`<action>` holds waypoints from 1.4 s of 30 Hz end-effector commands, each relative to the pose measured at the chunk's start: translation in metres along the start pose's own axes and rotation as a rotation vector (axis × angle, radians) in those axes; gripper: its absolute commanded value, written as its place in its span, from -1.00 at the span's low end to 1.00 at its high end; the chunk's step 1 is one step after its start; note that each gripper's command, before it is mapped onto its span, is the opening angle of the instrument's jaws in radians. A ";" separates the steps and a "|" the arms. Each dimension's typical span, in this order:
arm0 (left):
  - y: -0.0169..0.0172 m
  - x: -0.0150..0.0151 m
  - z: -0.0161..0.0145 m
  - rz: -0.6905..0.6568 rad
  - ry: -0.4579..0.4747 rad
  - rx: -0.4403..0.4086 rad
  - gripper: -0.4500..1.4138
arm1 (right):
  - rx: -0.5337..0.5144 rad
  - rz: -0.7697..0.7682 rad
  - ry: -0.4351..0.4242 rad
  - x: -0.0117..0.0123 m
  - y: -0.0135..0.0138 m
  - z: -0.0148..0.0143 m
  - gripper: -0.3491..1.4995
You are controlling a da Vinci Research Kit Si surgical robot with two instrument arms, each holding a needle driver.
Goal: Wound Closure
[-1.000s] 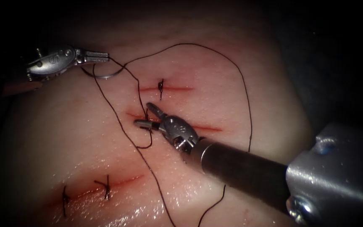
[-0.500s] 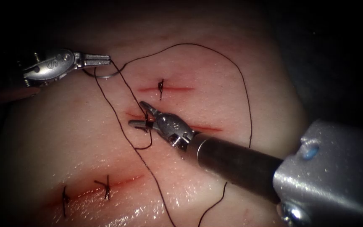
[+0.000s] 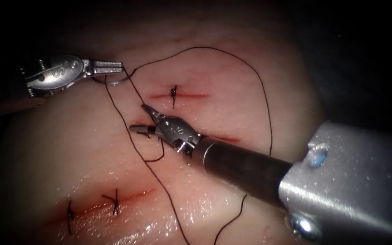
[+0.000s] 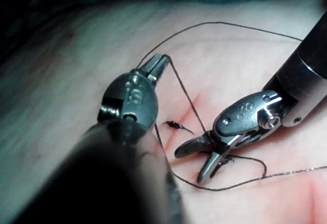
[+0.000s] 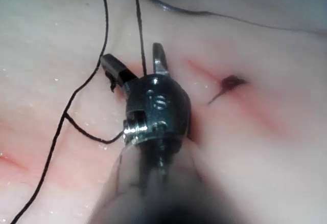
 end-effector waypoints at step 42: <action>0.0031 -0.0001 -0.0110 0.044 -0.042 0.092 -1.00 | 0.073 -0.006 0.077 0.0023 0.0053 -0.0116 0.82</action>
